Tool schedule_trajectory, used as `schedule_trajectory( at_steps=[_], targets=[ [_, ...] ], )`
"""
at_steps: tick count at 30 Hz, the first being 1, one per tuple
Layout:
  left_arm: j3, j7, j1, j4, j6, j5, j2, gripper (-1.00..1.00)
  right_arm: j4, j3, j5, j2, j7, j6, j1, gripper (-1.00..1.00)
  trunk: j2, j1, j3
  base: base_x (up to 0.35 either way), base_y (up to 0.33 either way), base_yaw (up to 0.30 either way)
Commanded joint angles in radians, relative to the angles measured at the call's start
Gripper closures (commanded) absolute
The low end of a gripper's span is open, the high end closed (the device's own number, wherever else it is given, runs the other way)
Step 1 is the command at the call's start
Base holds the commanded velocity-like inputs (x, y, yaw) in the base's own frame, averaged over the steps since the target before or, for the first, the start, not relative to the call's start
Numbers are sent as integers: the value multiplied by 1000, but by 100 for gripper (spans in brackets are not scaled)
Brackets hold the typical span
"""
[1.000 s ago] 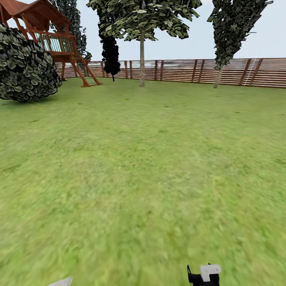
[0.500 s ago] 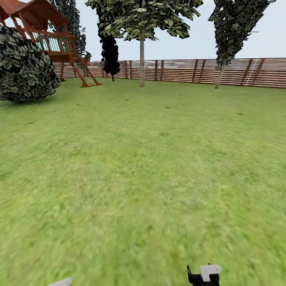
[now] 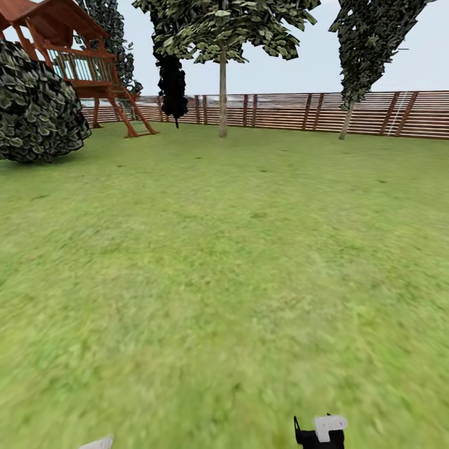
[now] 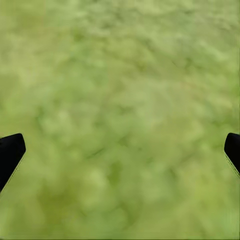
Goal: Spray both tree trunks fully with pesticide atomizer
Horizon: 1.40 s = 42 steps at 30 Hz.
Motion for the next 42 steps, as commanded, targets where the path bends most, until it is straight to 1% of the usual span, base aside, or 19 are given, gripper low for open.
schedule_trajectory(
  at_steps=[1,42],
  targets=[
    [-9,1,0,0,-3,8,0,100,0,9,-6,0,-4,-1,0,-100,0,0,-1,340,0,0],
    [-9,1,0,0,-2,8,0,100,0,9,-6,0,-4,-1,0,-100,0,0,-1,339,0,0]
  ],
)
